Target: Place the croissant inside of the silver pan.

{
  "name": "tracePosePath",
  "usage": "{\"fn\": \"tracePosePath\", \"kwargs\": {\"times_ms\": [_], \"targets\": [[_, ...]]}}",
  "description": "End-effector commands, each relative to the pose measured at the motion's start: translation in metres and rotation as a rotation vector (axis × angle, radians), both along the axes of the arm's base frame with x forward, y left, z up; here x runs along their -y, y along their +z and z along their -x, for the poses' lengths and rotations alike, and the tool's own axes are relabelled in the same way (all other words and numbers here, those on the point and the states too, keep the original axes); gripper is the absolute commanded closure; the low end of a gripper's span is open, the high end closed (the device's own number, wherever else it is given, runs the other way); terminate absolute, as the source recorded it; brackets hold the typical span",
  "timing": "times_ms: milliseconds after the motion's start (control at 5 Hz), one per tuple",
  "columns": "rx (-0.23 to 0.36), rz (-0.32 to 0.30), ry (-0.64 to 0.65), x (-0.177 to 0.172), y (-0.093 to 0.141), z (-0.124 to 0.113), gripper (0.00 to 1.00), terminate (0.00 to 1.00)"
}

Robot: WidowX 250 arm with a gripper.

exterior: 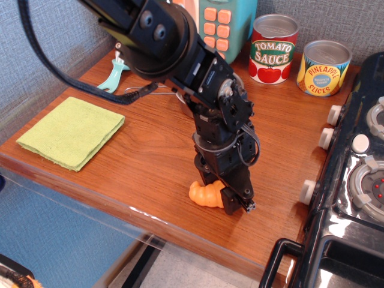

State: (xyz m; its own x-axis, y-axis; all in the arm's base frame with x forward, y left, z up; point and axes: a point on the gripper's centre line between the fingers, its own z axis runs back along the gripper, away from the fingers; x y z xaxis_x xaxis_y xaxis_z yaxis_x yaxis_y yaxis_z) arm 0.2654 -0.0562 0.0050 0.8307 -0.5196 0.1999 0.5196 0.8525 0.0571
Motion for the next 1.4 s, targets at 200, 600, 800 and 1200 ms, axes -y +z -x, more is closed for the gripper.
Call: {"fn": "tracePosePath", "kwargs": {"times_ms": [200, 600, 800, 1200], "targets": [[0.056, 0.027, 0.074, -0.045, 0.062, -0.051, 1.00, 0.00], [0.061, 0.001, 0.167, -0.058, 0.055, -0.118, 1.00, 0.00], [0.055, -0.020, 0.207, -0.072, 0.049, -0.146, 1.00, 0.00], [0.075, -0.015, 0.251, -0.095, 0.059, -0.162, 1.00, 0.00]]}}
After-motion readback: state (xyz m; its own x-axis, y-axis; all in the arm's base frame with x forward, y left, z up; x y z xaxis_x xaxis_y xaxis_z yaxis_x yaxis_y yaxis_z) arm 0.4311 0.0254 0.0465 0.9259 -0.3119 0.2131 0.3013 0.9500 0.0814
